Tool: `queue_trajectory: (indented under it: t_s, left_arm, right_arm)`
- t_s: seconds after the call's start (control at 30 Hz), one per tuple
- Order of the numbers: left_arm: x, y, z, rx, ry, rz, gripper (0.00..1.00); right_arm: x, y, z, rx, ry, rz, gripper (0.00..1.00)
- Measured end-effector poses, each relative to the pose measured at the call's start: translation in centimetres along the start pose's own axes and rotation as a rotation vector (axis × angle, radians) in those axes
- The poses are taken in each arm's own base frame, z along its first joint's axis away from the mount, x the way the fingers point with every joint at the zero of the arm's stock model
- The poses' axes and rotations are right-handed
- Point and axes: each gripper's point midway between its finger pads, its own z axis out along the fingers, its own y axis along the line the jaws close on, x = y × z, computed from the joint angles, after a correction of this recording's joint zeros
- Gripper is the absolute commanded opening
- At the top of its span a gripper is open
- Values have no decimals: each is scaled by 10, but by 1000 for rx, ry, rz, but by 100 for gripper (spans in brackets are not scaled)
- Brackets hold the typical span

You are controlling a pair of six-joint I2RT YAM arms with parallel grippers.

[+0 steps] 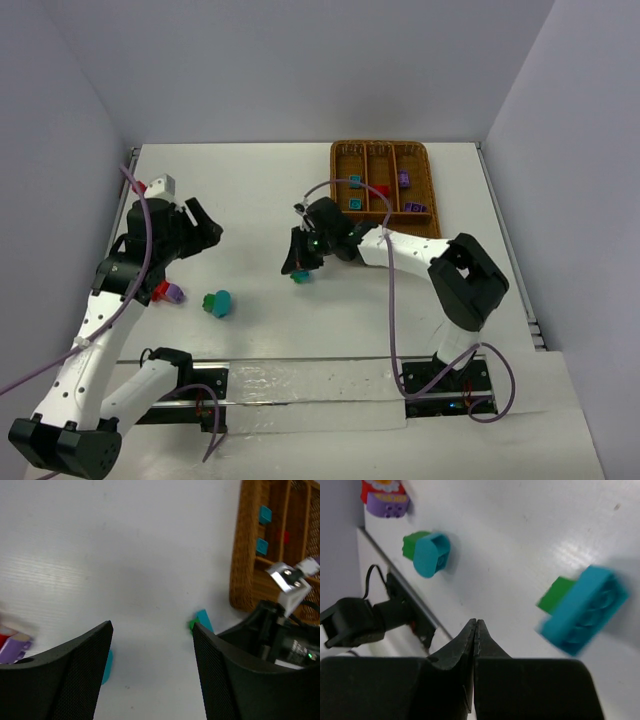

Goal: Sort the legos into containers by color

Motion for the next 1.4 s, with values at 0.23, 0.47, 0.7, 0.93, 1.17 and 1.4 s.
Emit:
queue_trajectory:
  t_s: [0.23,0.47,0.7,0.93,1.17,1.4]
  left_arm:
    - [12,-11,3,86,48,47,73]
    - [14,-10,4,84,52,49,73]
    - [15,-9,5,80,53,48,73]
    - [16,-9,8,77,63,47,73]
    - [16,-9,9,78,62,46,74]
    - [17,-9,9,78,62,46,73]
  right_arm:
    - [3,7,3,-58,30,16,4]
    - [-15,-11,-6,108,-38,-49,53]
    - [-22,-55,-32,388,-110,-122,77]
    - [-16,-79,-36,492,-68,-202,79]
    - [-15,-90,-16,513,-17,-230,78]
    - [-8,-90,3,509,23,-251,77]
